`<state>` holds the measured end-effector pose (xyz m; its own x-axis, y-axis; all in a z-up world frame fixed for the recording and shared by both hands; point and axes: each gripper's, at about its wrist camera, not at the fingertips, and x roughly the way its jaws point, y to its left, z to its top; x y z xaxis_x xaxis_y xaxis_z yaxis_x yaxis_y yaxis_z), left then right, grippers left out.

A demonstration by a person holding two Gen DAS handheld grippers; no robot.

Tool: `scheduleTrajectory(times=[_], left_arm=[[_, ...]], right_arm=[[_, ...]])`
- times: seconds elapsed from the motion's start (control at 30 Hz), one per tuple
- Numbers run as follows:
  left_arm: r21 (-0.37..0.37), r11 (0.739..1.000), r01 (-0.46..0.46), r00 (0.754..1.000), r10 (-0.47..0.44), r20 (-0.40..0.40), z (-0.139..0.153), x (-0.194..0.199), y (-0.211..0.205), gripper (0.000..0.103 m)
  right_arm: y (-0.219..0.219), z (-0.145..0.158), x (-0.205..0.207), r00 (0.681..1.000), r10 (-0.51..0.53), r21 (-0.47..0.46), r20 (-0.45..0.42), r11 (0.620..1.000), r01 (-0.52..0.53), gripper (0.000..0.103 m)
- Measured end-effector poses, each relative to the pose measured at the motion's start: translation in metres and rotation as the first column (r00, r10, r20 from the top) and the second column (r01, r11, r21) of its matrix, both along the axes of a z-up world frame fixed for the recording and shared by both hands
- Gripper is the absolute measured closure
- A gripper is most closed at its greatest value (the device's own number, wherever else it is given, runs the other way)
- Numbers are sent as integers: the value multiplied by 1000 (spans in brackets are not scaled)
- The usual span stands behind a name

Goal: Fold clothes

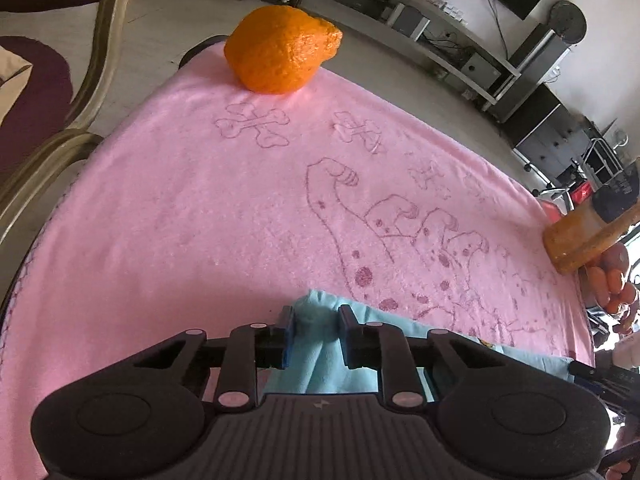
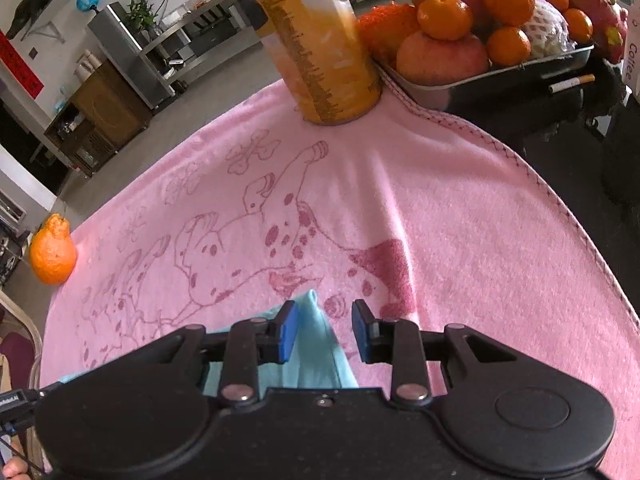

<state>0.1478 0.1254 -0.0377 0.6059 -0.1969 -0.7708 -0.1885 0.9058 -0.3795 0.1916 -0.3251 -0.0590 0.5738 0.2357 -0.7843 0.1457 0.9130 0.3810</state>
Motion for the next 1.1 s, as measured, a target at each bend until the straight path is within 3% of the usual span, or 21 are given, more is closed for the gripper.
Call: scheduleTrajectory(times=[0.03, 0.1, 0.33, 0.4, 0.43, 0.57, 0.63, 0.73, 0.87, 0.93, 1.0, 1.1], left_arm=[[11, 1000, 10, 1000, -10, 3, 0, 0, -3, 90], [67, 997, 28, 999, -30, 18, 4, -2, -11, 97], [297, 950, 94, 994, -106, 23, 10, -7, -41, 98], [323, 940, 106, 994, -114, 5, 9, -8, -42, 84], [322, 941, 99, 994, -107, 6, 11, -10, -39, 84], [230, 973, 0, 996, -20, 84, 31, -24, -11, 84], [172, 984, -55, 992, 34, 120, 40, -31, 5, 85], [34, 995, -93, 993, 91, 69, 33, -31, 22, 84], [-39, 996, -85, 996, 84, -18, 15, -19, 22, 83], [-82, 995, -64, 997, 60, -42, 9, -14, 19, 77], [-96, 994, -56, 998, 52, -39, 7, -12, 16, 80], [-70, 997, -25, 1000, 26, 3, 12, -11, 9, 103]], right_arm=[[1, 0, 1, 1000, 4, -7, 4, 1000, -4, 76], [8, 2, 1, 999, 12, -69, 29, 998, -10, 101], [34, 11, 4, 992, 51, -283, 114, 959, -17, 101], [36, 7, 6, 994, 40, -323, 104, 946, -4, 101], [33, 5, 7, 996, 22, -339, 90, 941, 10, 101], [10, 8, 4, 995, -82, -281, 59, 955, 96, 98], [-2, 17, -4, 990, -133, -177, 37, 974, 138, 91], [-5, 25, -18, 993, -119, -23, 10, 993, 119, 85], [15, 27, -28, 1000, 7, 109, 7, 994, -8, 85], [36, 22, -28, 995, 103, 79, -7, 992, -102, 85], [53, 17, -26, 986, 166, 26, -26, 986, -165, 85], [65, 10, -22, 979, 197, -28, -55, 980, -199, 85]])
